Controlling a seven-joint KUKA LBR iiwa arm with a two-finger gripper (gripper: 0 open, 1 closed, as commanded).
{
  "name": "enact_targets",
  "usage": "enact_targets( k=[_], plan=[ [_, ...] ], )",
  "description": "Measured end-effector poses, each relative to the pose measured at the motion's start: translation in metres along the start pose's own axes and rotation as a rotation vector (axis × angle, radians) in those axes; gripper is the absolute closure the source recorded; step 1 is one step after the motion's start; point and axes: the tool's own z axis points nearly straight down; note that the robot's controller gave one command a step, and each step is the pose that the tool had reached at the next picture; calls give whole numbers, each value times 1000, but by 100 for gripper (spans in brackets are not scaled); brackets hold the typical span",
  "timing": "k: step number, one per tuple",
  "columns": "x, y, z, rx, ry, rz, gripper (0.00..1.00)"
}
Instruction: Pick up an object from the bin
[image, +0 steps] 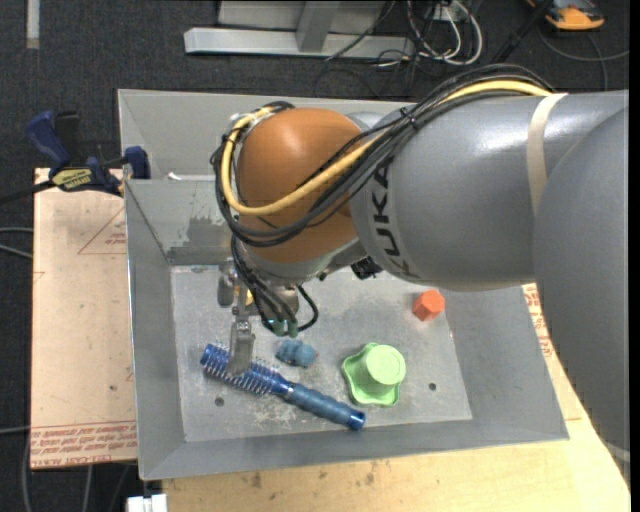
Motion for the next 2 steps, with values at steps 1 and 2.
enact_targets(
  k=[1, 2],
  plan=[
    [9, -70, 147, 0, -2, 271, 0],
    [23, -56, 113, -4, -8, 306, 0]
  ],
)
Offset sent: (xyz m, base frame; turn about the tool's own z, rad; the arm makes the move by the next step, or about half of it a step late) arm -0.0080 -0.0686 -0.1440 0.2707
